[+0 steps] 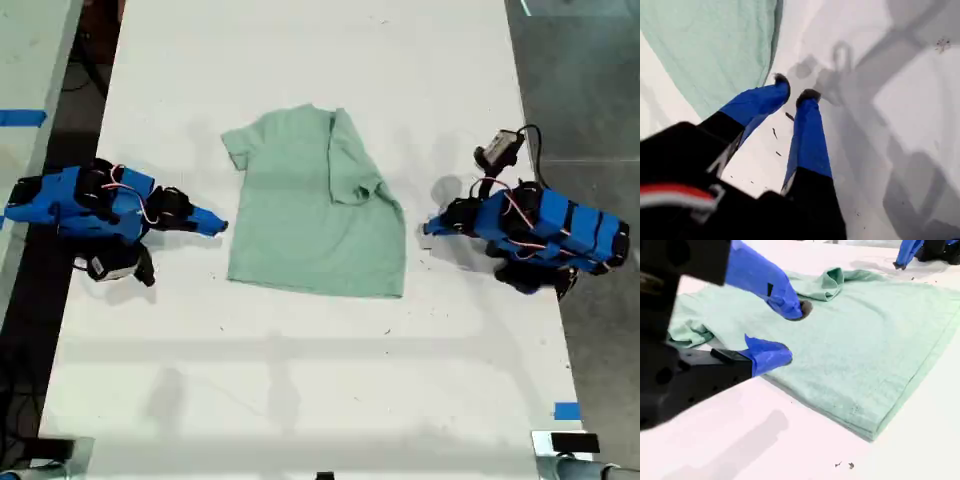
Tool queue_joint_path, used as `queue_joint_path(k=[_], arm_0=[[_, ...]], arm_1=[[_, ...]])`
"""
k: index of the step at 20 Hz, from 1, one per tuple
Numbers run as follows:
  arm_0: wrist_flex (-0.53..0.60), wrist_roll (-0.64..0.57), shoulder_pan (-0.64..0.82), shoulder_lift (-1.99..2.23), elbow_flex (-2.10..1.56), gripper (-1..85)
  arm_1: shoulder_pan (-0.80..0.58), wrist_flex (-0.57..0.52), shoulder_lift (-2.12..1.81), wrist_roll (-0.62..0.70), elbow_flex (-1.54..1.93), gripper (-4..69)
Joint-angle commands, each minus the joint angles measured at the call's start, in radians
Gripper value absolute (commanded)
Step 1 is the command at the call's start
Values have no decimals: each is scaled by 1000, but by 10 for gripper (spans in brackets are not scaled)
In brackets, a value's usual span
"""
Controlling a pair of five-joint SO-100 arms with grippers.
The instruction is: Fold t shirt
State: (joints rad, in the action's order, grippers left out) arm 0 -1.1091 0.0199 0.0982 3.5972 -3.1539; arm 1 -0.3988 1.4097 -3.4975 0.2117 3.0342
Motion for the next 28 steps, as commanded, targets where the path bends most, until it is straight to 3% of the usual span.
queue_joint_path(k=[1, 7, 10, 14, 17, 20, 25, 28], arm_0=[[141, 97, 268, 8, -81, 0], [127, 101, 259, 8, -75, 0], [114, 114, 181, 8, 20, -1], [-28, 83, 275, -130, 371, -1], [-163, -77, 399, -773, 851, 40], [-273, -348, 603, -1224, 1216, 123], [-158, -635, 862, -1609, 1284, 161], [-97, -692, 899, -1878, 1358, 167]], arm_1=[[54, -3, -11, -5, 34, 44], [54, -3, -11, -8, 34, 45], [54, -3, -11, -12, 34, 45], [49, -3, -11, -11, 34, 46], [54, -3, -11, -12, 34, 46], [57, -3, -11, -11, 34, 46], [60, -8, -11, 5, 34, 46], [66, -9, -11, 8, 34, 46]])
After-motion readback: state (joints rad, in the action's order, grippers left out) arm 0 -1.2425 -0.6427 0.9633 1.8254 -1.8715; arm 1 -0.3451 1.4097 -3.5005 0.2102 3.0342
